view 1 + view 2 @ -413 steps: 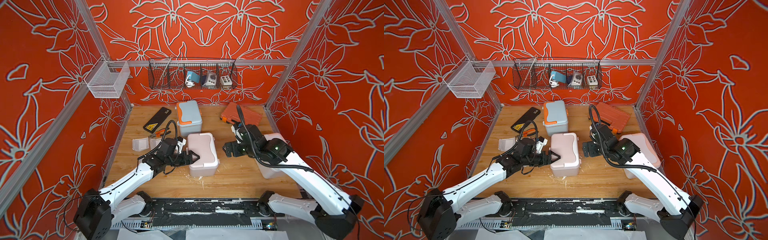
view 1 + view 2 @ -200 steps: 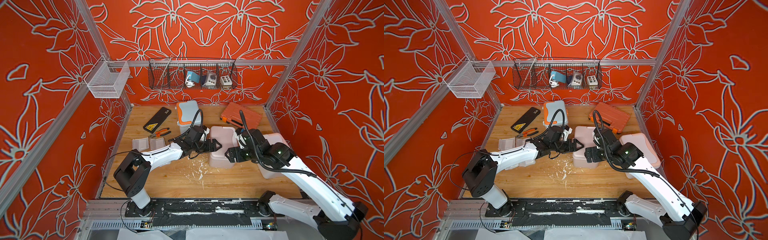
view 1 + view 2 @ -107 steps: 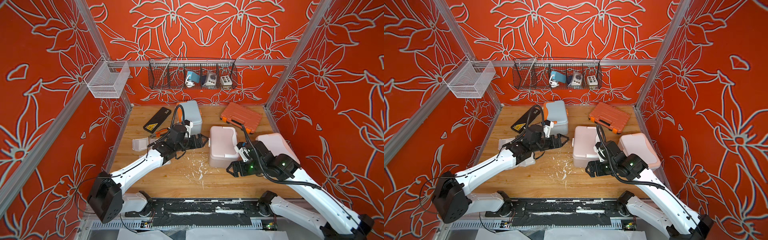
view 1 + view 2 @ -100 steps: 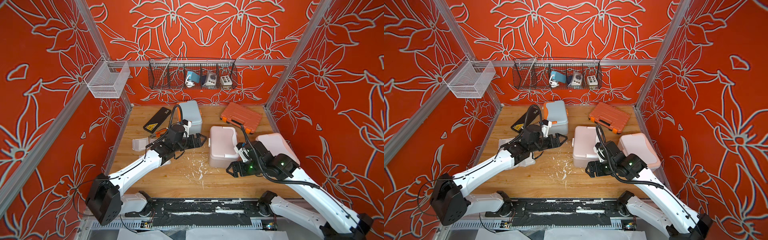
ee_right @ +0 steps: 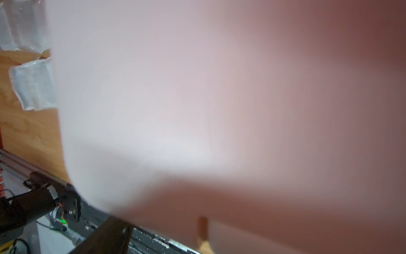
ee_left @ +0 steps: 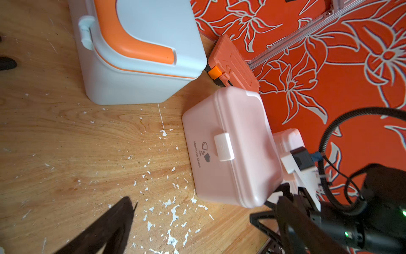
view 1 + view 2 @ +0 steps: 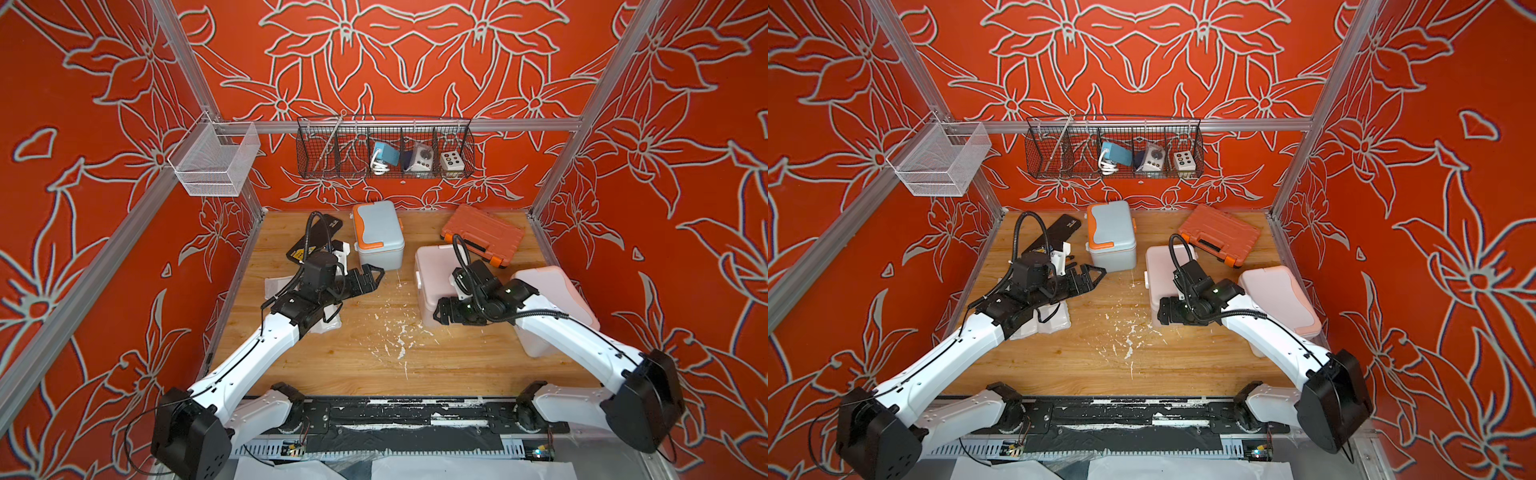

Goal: Open first aid kits and take out gauze
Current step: Move the first aid kit to the center of the board.

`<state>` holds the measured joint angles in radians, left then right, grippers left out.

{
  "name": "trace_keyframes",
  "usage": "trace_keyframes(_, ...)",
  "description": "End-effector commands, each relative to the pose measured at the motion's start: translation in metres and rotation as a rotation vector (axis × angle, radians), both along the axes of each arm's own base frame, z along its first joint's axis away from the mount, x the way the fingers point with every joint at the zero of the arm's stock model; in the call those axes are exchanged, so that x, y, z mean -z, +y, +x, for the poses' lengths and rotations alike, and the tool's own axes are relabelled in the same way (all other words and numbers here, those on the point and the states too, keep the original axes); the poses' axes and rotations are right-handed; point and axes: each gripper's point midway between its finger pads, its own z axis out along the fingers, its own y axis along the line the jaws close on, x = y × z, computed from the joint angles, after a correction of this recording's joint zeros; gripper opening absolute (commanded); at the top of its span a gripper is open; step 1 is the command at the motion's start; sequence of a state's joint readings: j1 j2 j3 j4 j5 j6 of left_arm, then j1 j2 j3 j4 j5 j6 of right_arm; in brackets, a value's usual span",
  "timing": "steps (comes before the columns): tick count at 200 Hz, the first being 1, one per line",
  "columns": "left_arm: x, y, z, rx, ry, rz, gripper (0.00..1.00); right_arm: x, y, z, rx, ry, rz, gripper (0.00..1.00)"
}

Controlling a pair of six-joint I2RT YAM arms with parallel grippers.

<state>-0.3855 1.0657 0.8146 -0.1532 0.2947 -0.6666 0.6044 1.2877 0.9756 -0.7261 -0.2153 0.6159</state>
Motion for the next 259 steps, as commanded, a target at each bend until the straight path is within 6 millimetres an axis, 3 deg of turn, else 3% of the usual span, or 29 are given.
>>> trace_keyframes(1, 0.003, 0.006, -0.007, 0.012, 0.002, 0.007, 0.98, -0.018, 0.0, 0.04, 0.021, -0.127, -0.032, 0.88)
trace_keyframes(62, 0.003, 0.012, -0.007, 0.001, 0.0, 0.002, 0.98, -0.011, 0.017, 0.088, 0.034, -0.126, -0.034, 0.87)
trace_keyframes(131, 0.001, 0.019, -0.009, -0.02, -0.002, 0.006, 0.98, 0.01, 0.017, 0.148, 0.035, -0.117, -0.117, 0.87)
trace_keyframes(184, -0.001, 0.02, -0.006, -0.028, -0.001, 0.005, 0.98, 0.018, 0.031, 0.187, 0.031, -0.104, -0.102, 0.87)
trace_keyframes(229, 0.002, 0.022, -0.004, -0.042, 0.001, 0.018, 0.98, 0.012, 0.044, 0.21, 0.007, -0.104, -0.061, 0.87)
trace_keyframes(259, -0.001, 0.025, 0.004, -0.059, -0.008, 0.036, 0.98, -0.003, 0.044, 0.206, -0.017, -0.121, -0.051, 0.89)
